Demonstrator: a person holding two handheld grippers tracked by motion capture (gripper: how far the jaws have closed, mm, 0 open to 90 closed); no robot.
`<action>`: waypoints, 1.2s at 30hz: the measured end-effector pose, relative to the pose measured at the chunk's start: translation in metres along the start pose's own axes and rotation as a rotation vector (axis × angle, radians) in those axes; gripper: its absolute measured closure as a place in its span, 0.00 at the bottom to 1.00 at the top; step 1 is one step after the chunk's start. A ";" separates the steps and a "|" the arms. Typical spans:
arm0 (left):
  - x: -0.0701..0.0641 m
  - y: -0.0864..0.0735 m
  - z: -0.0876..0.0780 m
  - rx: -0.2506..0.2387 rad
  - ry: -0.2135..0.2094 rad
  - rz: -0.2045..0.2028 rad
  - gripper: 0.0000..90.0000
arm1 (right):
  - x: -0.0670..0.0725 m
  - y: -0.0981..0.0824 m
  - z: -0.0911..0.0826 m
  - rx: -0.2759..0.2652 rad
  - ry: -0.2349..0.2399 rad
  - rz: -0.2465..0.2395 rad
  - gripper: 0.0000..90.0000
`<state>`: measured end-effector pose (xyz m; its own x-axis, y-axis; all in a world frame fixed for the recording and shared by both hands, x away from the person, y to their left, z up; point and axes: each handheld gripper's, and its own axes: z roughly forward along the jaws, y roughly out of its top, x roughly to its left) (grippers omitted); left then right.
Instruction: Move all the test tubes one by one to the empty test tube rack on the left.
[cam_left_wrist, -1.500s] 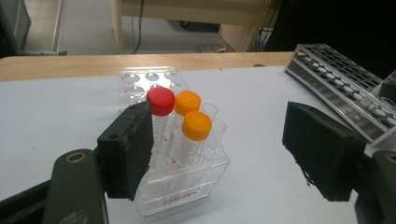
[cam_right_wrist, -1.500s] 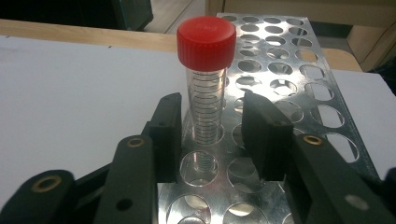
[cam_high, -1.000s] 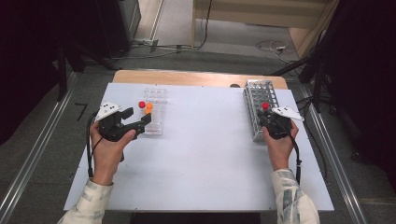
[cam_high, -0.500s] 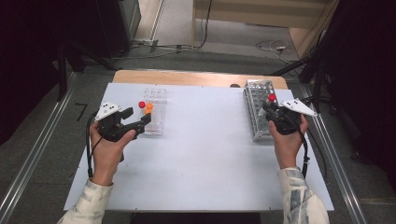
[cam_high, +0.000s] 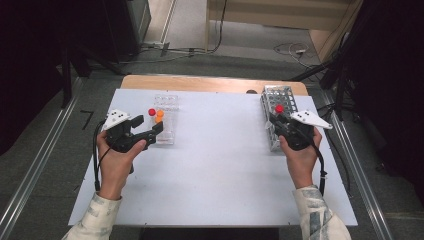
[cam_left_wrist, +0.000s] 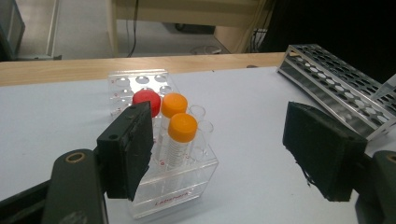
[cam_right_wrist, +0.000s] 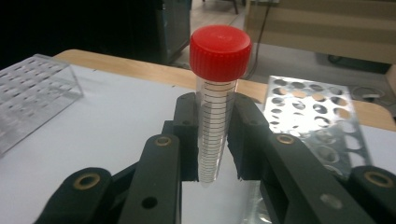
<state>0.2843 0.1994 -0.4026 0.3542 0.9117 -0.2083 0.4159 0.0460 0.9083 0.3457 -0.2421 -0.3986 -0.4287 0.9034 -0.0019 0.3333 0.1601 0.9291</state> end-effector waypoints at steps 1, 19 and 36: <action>-0.001 0.000 0.000 0.002 -0.005 0.003 0.28 | 0.004 -0.001 0.001 0.005 0.009 -0.006 0.80; -0.022 0.000 0.001 -0.006 -0.070 0.037 0.29 | 0.088 -0.020 0.028 0.072 0.222 -0.074 0.80; -0.063 -0.009 0.012 0.021 -0.199 0.127 0.41 | 0.181 -0.021 0.047 0.113 0.416 -0.178 0.80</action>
<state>0.2677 0.1367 -0.4020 0.5619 0.8113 -0.1617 0.3739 -0.0747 0.9244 0.3003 -0.0636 -0.4362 -0.7804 0.6252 0.0126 0.3037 0.3612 0.8817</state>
